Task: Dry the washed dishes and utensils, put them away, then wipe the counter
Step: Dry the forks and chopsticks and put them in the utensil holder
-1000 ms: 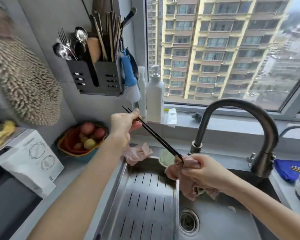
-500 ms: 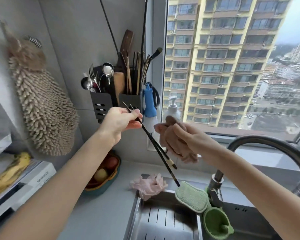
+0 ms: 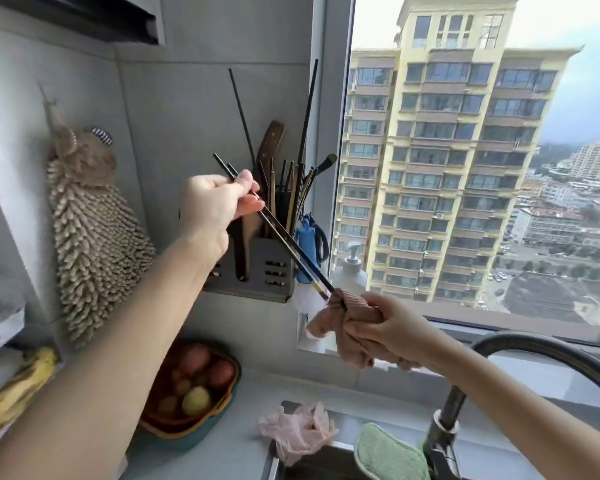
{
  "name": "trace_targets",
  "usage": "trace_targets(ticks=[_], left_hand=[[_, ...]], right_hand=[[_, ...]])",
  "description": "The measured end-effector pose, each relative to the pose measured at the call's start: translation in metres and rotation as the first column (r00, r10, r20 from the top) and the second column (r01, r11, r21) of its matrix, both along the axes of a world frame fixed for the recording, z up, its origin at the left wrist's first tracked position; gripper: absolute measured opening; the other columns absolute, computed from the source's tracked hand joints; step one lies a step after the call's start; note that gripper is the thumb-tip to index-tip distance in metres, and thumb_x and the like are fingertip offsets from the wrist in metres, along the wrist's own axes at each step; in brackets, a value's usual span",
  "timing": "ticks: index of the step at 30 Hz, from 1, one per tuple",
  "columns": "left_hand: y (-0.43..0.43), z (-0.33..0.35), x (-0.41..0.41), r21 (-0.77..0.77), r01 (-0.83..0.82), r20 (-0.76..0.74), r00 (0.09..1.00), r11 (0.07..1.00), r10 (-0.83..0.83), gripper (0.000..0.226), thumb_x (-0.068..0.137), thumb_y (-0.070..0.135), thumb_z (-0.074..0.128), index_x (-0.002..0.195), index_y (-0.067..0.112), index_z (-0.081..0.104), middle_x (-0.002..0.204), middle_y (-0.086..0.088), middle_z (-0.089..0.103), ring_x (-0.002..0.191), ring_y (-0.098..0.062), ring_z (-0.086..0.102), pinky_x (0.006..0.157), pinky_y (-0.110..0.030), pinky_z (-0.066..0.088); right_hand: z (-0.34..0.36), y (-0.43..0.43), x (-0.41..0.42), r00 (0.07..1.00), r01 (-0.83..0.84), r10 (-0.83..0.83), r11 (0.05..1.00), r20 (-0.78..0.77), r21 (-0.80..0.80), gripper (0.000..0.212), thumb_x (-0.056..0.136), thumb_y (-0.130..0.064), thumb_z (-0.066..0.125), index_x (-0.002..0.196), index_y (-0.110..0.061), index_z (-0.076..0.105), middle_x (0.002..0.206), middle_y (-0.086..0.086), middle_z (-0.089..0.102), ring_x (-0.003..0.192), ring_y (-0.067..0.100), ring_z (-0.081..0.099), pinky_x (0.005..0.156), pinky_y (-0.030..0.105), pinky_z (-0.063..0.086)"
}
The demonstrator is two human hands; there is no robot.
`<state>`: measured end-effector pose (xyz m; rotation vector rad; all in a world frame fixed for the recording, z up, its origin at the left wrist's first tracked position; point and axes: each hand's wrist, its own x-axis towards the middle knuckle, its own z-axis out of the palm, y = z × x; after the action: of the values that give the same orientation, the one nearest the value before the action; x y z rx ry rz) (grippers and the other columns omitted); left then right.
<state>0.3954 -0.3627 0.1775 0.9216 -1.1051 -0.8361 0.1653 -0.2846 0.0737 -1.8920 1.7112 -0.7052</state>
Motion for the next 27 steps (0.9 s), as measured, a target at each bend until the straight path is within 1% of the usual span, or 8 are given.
trace_targets(ticks=[3, 6, 10, 12, 15, 19, 22, 27], left_hand=[[-0.008, 0.034, 0.018, -0.210, -0.202, 0.038, 0.976, 0.957, 0.215, 0.028, 0.092, 0.014, 0.060, 0.064, 0.012, 0.063, 0.061, -0.004, 0.060, 0.040, -0.004, 0.060, 0.061, -0.024, 0.058], [-0.015, 0.055, 0.021, -0.323, -0.280, 0.136, 0.932, 0.904, 0.337, 0.031, 0.092, 0.017, 0.060, 0.061, 0.017, 0.062, 0.057, -0.002, 0.059, 0.040, -0.004, 0.060, 0.068, -0.039, 0.059], [-0.025, 0.075, 0.008, -0.354, -0.317, 0.191, 0.896, 0.880, 0.400, 0.033, 0.092, 0.021, 0.059, 0.061, 0.009, 0.062, 0.054, -0.005, 0.059, 0.037, -0.004, 0.058, 0.061, -0.037, 0.056], [-0.030, 0.081, 0.000, -0.389, -0.375, 0.306, 0.809, 0.841, 0.502, 0.037, 0.090, 0.030, 0.059, 0.068, 0.001, 0.065, 0.053, -0.010, 0.057, 0.043, -0.017, 0.057, 0.054, -0.033, 0.047], [-0.029, 0.087, -0.010, -0.409, -0.449, 0.461, 0.650, 0.794, 0.604, 0.035, 0.091, 0.040, 0.055, 0.074, 0.013, 0.068, 0.054, -0.005, 0.052, 0.057, -0.027, 0.050, 0.052, -0.030, 0.033], [-0.039, 0.087, -0.016, -0.411, -0.334, 0.452, 0.733, 0.848, 0.508, 0.032, 0.090, 0.032, 0.059, 0.071, 0.007, 0.065, 0.054, -0.007, 0.051, 0.051, -0.021, 0.041, 0.045, -0.016, 0.032], [-0.052, 0.082, -0.015, -0.410, -0.302, 0.385, 0.798, 0.860, 0.464, 0.043, 0.085, 0.029, 0.065, 0.067, -0.010, 0.060, 0.057, -0.014, 0.051, 0.053, -0.021, 0.046, 0.057, -0.039, 0.054], [-0.055, 0.072, -0.020, -0.421, -0.368, 0.408, 0.739, 0.829, 0.536, 0.048, 0.088, 0.026, 0.062, 0.052, 0.010, 0.033, 0.050, -0.009, 0.044, 0.051, -0.022, 0.040, 0.049, -0.032, 0.033]], right_hand=[[0.023, -0.009, -0.021, 0.983, 0.072, -0.083, 0.995, -0.167, -0.072, 0.011, 0.087, -0.023, 0.065, 0.091, -0.031, 0.059, 0.086, -0.006, 0.069, 0.078, 0.017, 0.066, 0.071, 0.035, 0.056], [0.040, -0.014, -0.028, 0.979, 0.100, -0.122, 0.985, -0.163, -0.139, 0.011, 0.088, -0.023, 0.065, 0.091, -0.032, 0.059, 0.084, -0.010, 0.068, 0.077, 0.013, 0.065, 0.069, 0.032, 0.054], [0.054, -0.020, -0.015, 0.987, 0.050, -0.078, 0.980, -0.139, -0.195, 0.010, 0.086, -0.022, 0.065, 0.087, -0.031, 0.061, 0.081, -0.012, 0.067, 0.078, 0.012, 0.064, 0.071, 0.033, 0.053], [0.055, -0.022, -0.007, 0.991, 0.020, -0.046, 0.980, -0.123, -0.200, 0.008, 0.085, -0.022, 0.065, 0.090, -0.027, 0.064, 0.084, -0.010, 0.068, 0.079, 0.012, 0.064, 0.073, 0.034, 0.053], [0.053, -0.024, -0.001, 0.987, 0.016, -0.048, 0.978, -0.150, -0.207, 0.010, 0.084, -0.026, 0.064, 0.094, -0.028, 0.065, 0.086, -0.008, 0.068, 0.079, 0.011, 0.063, 0.075, 0.035, 0.054], [0.050, -0.024, 0.000, 0.989, 0.010, -0.039, 0.979, -0.140, -0.206, 0.009, 0.084, -0.027, 0.063, 0.090, -0.033, 0.065, 0.083, -0.011, 0.068, 0.077, 0.010, 0.063, 0.072, 0.032, 0.054], [0.051, -0.022, -0.001, 0.990, 0.020, -0.047, 0.979, -0.130, -0.203, 0.012, 0.084, -0.027, 0.063, 0.094, -0.033, 0.066, 0.084, -0.012, 0.068, 0.078, 0.011, 0.064, 0.074, 0.035, 0.056], [0.052, -0.021, -0.003, 0.990, 0.033, -0.060, 0.978, -0.128, -0.205, 0.013, 0.085, -0.025, 0.062, 0.097, -0.027, 0.067, 0.087, -0.006, 0.068, 0.076, 0.011, 0.062, 0.071, 0.032, 0.055]])
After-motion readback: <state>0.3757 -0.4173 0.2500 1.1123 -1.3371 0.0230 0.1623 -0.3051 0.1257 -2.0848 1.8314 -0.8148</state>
